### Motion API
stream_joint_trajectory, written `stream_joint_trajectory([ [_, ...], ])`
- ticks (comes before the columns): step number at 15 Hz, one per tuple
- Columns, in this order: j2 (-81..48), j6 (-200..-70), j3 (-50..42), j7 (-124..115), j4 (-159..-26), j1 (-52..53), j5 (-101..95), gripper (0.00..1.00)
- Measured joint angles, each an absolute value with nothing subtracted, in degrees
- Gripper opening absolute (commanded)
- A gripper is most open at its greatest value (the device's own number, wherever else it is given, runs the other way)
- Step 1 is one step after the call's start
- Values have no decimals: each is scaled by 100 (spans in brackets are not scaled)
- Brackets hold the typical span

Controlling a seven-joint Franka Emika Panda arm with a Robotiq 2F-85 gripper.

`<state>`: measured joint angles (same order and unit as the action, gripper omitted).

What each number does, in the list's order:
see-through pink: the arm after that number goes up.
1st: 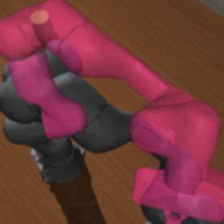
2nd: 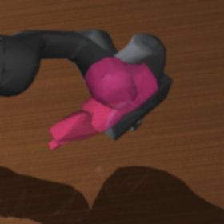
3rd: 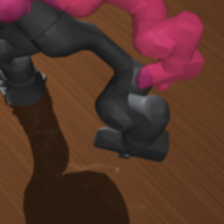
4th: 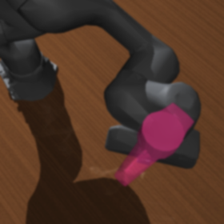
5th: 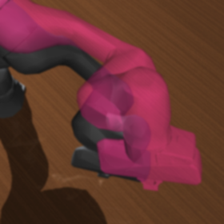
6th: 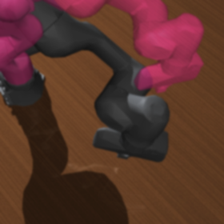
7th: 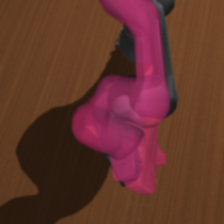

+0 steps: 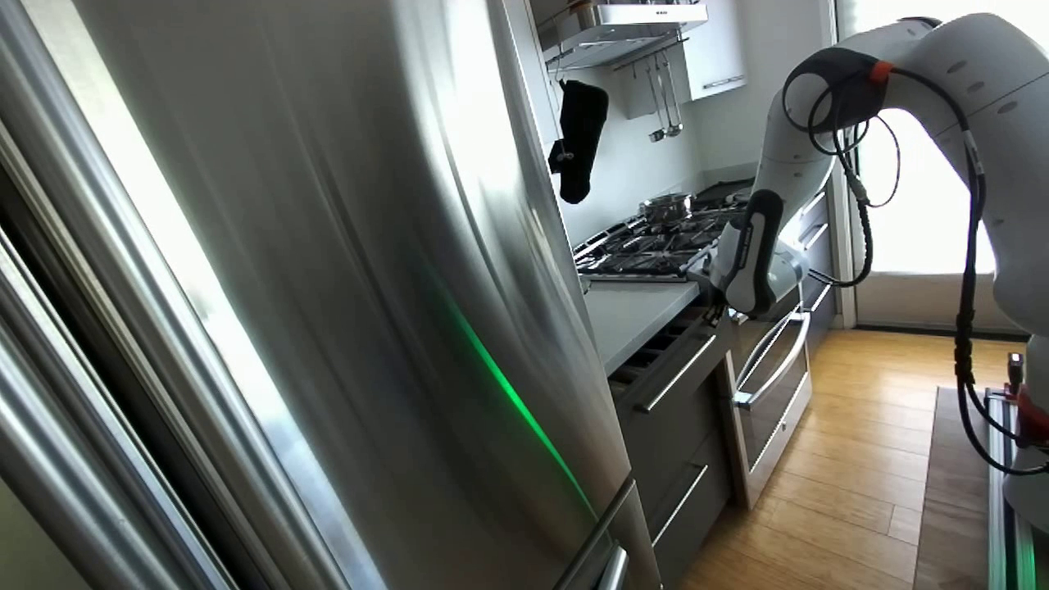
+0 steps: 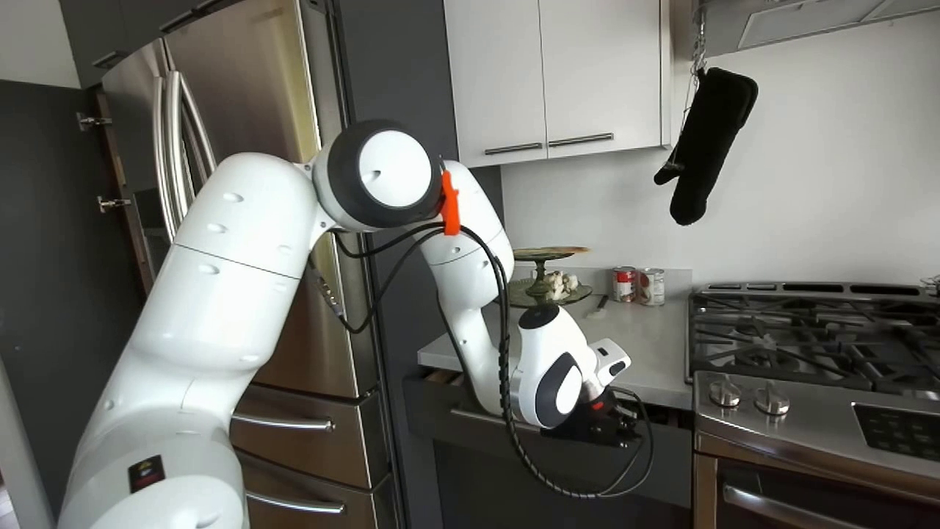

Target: Close the open drawer fully

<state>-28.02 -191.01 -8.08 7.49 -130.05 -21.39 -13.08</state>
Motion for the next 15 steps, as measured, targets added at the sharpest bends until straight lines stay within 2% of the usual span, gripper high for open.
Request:
stream_joint_trajectory([
  [15, -3792, -19786, 262, 722, -11895, -3058, -1360, 0],
])
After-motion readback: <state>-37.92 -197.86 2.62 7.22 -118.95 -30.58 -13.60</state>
